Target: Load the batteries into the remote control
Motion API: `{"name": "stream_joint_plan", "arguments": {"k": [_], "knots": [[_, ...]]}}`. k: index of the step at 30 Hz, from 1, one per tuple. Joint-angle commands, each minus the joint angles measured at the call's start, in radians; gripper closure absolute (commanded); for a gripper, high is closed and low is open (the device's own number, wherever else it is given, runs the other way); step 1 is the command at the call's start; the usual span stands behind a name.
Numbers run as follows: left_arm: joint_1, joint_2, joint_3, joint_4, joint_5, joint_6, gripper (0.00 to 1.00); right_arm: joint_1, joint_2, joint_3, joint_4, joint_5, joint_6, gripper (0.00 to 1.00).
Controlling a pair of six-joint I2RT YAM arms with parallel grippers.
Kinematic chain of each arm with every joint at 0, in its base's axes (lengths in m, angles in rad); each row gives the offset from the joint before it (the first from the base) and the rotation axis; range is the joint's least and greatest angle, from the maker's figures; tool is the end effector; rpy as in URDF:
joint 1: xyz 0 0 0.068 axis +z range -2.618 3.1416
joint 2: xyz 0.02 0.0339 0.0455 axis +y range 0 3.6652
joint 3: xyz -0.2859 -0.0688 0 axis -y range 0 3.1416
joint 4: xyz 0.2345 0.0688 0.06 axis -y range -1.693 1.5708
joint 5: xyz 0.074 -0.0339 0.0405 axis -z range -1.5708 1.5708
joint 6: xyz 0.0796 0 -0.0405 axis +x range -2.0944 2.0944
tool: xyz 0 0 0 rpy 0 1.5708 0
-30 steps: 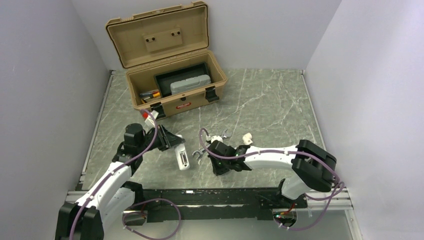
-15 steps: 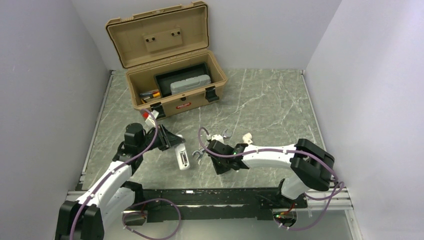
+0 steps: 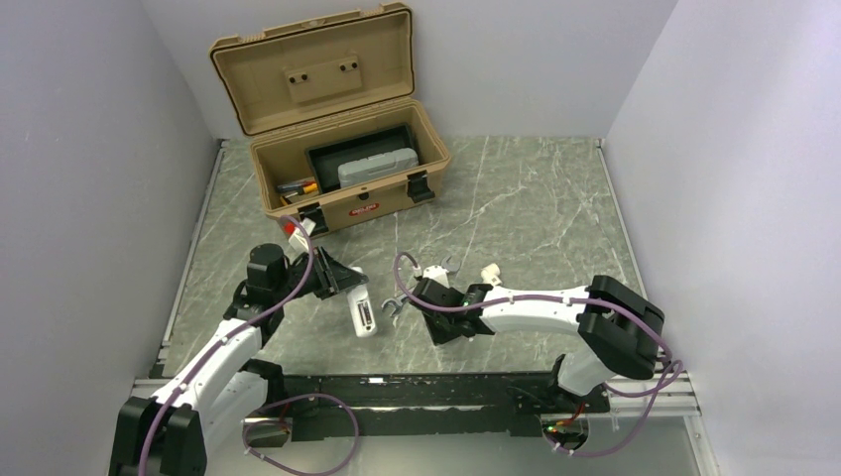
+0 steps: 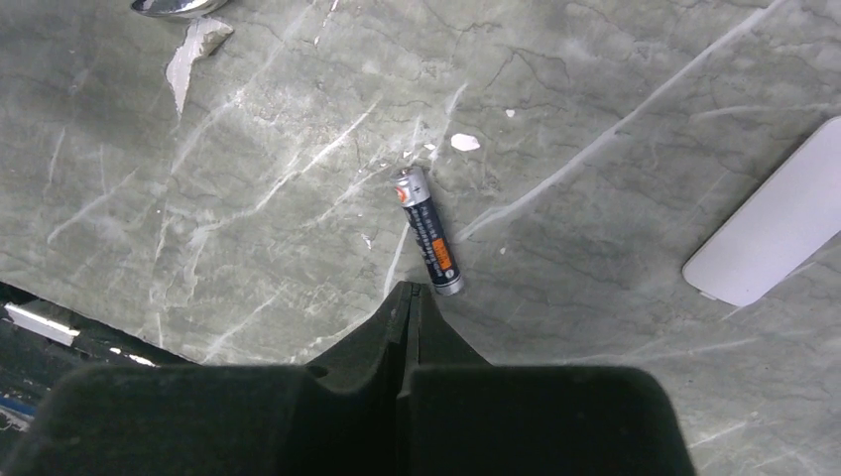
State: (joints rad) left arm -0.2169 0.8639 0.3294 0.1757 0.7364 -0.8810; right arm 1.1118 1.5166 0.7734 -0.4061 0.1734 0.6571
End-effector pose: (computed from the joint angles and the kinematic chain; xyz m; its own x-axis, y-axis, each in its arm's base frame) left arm 0.1752 -0.0934 0.2164 -0.8149 -0.4056 -0.4139 0.2278 0.4326 -0.8723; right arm 0.1364 0.2451 0.1454 -0.8404 -0.3425 -0.4201 -0.4275 0.8953 0.1253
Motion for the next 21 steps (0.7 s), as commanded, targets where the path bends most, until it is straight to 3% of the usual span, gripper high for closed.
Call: {"name": "stream_joint_plan", "arguments": {"k": [1,11,16,21], "knots": [[0.006,-0.002,-0.005,0.056,0.019,-0.01,1.0,-0.006,0.002,-0.008,-0.086,0.063,0.001,1.0],[0.007,-0.008,-0.005,0.05,0.02,-0.007,1.0,-0.056,0.009,0.013,-0.066,0.09,-0.038,1.0],[0.007,-0.004,-0.005,0.055,0.022,-0.007,1.0,-0.055,-0.065,0.018,-0.044,0.028,-0.048,1.0],[0.008,0.009,-0.006,0.075,0.029,-0.016,1.0,-0.056,-0.114,0.035,-0.09,0.069,-0.021,1.0]]}}
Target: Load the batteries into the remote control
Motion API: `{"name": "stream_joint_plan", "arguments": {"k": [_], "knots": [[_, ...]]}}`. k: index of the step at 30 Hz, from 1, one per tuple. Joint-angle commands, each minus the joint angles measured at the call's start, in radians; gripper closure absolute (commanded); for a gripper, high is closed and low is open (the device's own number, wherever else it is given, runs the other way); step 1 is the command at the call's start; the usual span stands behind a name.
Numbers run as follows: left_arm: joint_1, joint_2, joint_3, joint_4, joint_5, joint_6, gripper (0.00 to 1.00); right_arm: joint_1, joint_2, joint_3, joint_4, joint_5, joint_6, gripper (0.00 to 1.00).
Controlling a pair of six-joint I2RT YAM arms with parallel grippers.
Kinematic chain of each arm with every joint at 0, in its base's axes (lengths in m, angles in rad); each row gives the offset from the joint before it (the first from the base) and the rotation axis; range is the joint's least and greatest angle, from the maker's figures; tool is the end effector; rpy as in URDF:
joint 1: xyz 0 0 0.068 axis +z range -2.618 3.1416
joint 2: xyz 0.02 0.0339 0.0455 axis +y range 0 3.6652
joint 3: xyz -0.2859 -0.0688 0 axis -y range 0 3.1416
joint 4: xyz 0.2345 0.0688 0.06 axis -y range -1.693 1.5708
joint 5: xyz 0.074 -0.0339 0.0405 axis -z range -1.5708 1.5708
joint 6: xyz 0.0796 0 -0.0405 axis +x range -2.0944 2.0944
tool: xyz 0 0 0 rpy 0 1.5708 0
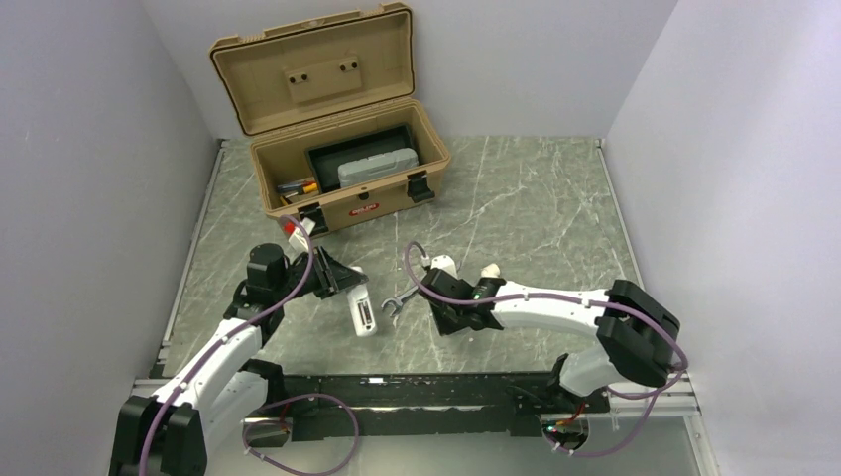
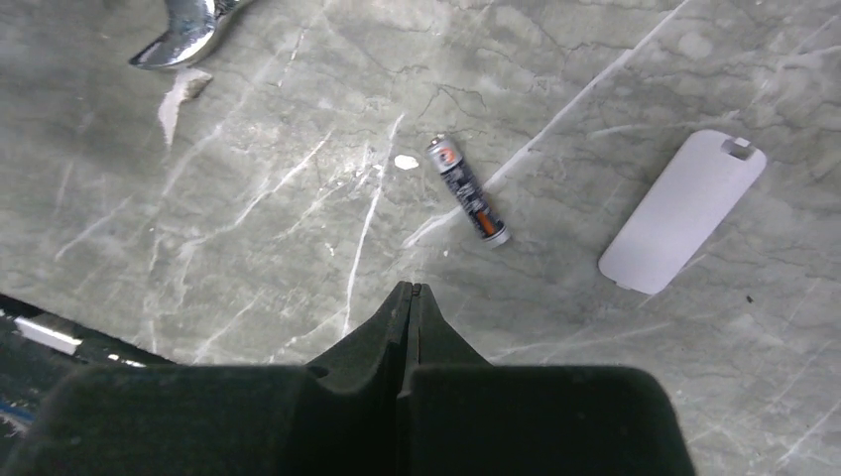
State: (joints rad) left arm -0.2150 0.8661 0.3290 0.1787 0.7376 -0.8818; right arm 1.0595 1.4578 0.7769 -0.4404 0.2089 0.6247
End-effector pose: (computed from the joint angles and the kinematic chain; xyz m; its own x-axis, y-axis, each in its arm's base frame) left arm 0.1756 -0.0931 0.2162 -0.8147 -0.4068 -0.4133 0.2270 0.4320 -0.8728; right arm 0.1483 0.2306 0.1598 -0.8307 -0.3112 -0.4617 -0.3985 0.9114 0.1026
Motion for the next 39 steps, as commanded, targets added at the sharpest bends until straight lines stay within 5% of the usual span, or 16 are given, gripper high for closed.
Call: {"name": "stream_joint_plan", "arguments": {"k": [1,5,6,8,9,16,24,28,32,39], "knots": [[0.006,0.007,-0.006,0.073,0.029,-0.016,1.0,-0.006,-0.054,0.039,-0.078,0.043,0.02,1.0],[0.006,0.004,-0.002,0.064,0.029,-0.009,1.0,-0.012,-0.072,0.062,-0.123,0.089,0.117,1.0],[0.006,0.003,-0.003,0.064,0.028,-0.008,1.0,-0.015,-0.083,0.065,-0.12,0.097,0.138,0.88],[0.006,0.003,-0.004,0.067,0.029,-0.01,1.0,-0.023,-0.11,0.058,-0.099,0.127,0.193,0.49],[0.006,0.004,-0.005,0.071,0.03,-0.013,1.0,-0.031,-0.126,0.049,-0.079,0.14,0.222,0.41],[0.008,0.002,-0.003,0.067,0.035,-0.01,1.0,-0.147,-0.193,-0.011,-0.006,0.133,0.411,0.38],[0.008,0.008,-0.005,0.083,0.04,-0.017,1.0,-0.168,-0.141,0.023,-0.042,0.124,0.6,0.44],[0.009,0.008,-0.003,0.075,0.039,-0.011,1.0,-0.168,-0.094,0.025,-0.064,0.111,0.667,0.71],[0.009,0.011,-0.005,0.079,0.042,-0.012,1.0,-0.168,-0.081,0.001,-0.028,0.132,0.668,0.87],[0.01,0.014,0.0,0.074,0.043,-0.009,1.0,-0.169,0.025,0.079,-0.033,0.196,0.526,1.0]]}}
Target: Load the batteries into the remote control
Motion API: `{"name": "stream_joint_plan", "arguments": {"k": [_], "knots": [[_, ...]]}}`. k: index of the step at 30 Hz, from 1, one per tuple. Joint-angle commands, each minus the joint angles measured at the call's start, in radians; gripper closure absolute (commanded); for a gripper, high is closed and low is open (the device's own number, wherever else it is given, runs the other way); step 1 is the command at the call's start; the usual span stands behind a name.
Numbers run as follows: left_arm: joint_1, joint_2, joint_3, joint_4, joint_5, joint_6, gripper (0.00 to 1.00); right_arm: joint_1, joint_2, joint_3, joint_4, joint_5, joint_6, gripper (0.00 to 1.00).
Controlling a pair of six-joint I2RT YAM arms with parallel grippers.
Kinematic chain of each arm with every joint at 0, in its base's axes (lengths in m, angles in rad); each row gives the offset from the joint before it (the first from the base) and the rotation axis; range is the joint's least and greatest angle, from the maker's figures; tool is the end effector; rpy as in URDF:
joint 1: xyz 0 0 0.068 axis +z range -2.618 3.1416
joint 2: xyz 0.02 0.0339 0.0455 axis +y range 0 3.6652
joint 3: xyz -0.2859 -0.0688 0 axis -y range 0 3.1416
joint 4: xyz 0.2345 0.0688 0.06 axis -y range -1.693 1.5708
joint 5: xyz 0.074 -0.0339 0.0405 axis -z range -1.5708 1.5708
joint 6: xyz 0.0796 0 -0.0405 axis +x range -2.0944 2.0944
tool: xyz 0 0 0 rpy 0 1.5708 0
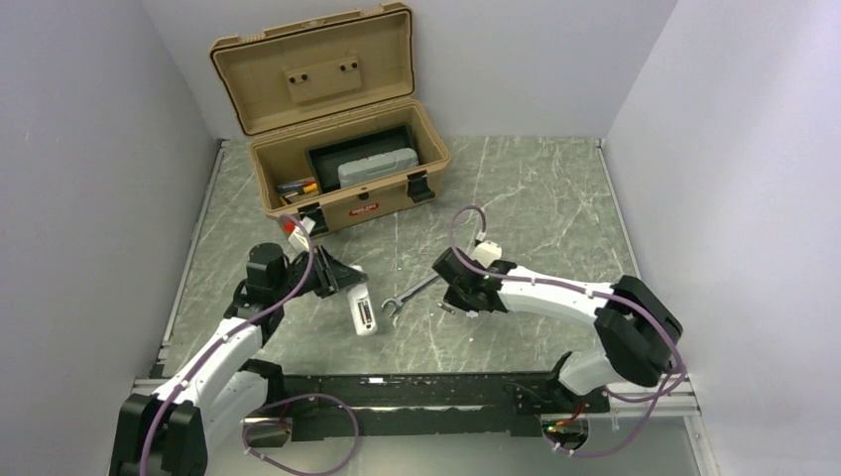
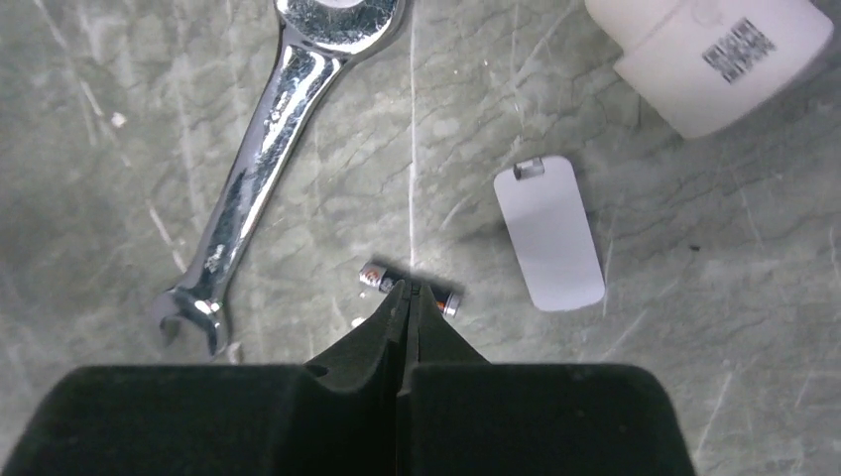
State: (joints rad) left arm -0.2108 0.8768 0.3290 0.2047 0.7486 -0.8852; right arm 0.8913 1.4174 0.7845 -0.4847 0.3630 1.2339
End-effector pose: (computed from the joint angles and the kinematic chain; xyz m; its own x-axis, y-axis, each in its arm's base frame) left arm 0.1776 -0.0934 0.2178 -0.8121 -0.4062 -0.4190 0.2393 0.4232 -0.8739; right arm 0.1891 0.1891 0.1723 -0.7809 0.4374 -0.4460 0.3251 0.8942 0.3077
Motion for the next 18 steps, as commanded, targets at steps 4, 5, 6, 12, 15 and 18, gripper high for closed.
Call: {"name": "stream_joint_plan", "arguments": {"k": [4,5,6,12,15,18], "knots": [[0.007,0.001,0.002,0.044,0.031,-0.005,1.0,-0.002,0.163,0.118,0.026,-0.009,-0.155,1.0],[0.007,-0.001,0.001,0.043,0.031,-0.004,1.0,-0.002,0.181,0.121,0.035,-0.021,-0.165,1.0],[0.007,-0.002,0.001,0.04,0.029,-0.002,1.0,-0.002,0.198,0.122,0.044,-0.027,-0.17,1.0],[0.012,-0.013,0.001,0.017,0.03,0.009,1.0,-0.002,0.258,0.134,0.05,-0.018,-0.191,1.0],[0.014,-0.013,-0.002,0.019,0.03,0.008,1.0,-0.002,0.267,0.14,0.051,-0.034,-0.216,1.0],[0.015,-0.012,-0.006,0.027,0.03,0.002,1.0,-0.002,0.272,0.143,0.056,-0.067,-0.242,1.0]]}}
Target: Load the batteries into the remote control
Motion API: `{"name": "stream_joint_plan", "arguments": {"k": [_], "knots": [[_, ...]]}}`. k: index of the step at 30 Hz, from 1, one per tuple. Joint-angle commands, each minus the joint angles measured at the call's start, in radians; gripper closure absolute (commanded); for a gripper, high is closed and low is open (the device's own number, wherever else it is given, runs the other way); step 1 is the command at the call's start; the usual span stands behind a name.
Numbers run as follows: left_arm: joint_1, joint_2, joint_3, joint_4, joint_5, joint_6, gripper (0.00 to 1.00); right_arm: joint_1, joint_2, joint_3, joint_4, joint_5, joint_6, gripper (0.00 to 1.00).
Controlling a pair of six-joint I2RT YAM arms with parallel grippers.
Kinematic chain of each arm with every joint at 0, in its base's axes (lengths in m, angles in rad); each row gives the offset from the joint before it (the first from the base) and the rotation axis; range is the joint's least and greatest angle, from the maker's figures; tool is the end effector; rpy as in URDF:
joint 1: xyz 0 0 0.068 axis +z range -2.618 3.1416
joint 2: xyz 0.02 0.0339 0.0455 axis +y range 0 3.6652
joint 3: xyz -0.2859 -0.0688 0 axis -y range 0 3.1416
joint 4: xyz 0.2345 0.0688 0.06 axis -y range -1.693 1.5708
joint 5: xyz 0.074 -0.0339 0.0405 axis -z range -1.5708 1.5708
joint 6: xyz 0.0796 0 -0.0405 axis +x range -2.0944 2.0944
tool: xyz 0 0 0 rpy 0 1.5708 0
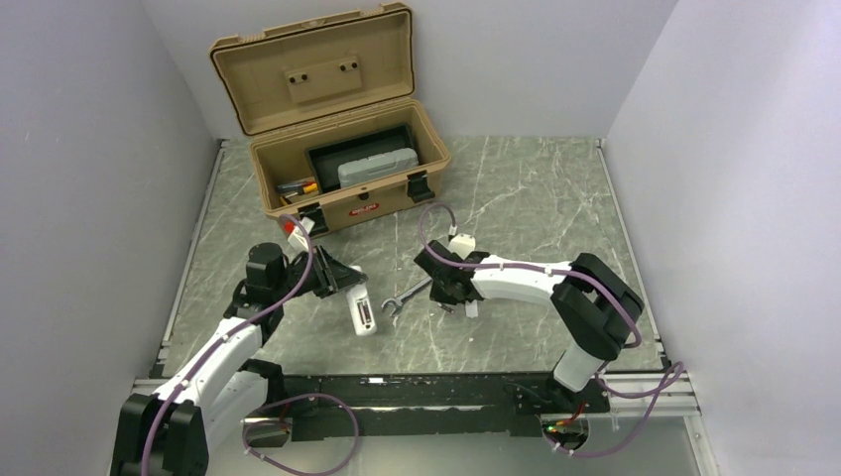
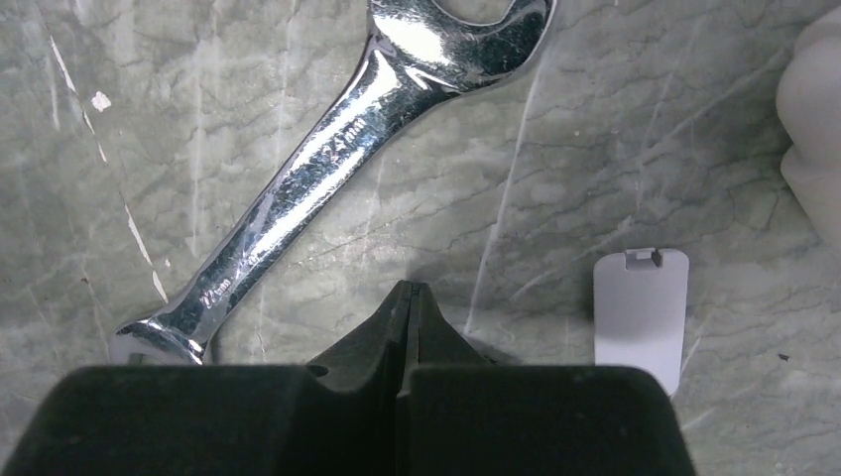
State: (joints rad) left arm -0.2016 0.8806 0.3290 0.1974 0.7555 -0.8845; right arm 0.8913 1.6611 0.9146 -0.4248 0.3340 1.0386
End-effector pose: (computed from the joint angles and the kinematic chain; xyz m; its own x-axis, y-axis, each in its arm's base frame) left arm 0.1781 -0.0921 0.2164 -0.8155 -0.4081 -0.4104 0.2287 0.4241 -0.8763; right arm 0.2193 0.2300 0.1456 -0.8580 0.2334 -0.4576 0.1666 0.9691 0.1819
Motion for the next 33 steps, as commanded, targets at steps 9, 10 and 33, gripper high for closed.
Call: {"name": "stream_joint_plan", "arguments": {"k": [9,10,33], "knots": [[0.007,-0.016,-0.004,0.036,0.025,0.001,1.0,0.0,0.003,-0.018,0.027,-0.154,-0.106,1.0],[0.007,-0.015,-0.006,0.037,0.025,0.001,1.0,0.0,-0.001,-0.022,0.027,-0.163,-0.111,1.0],[0.007,-0.01,-0.014,0.047,0.025,-0.008,1.0,0.01,-0.113,-0.098,0.018,-0.253,-0.18,1.0]]}}
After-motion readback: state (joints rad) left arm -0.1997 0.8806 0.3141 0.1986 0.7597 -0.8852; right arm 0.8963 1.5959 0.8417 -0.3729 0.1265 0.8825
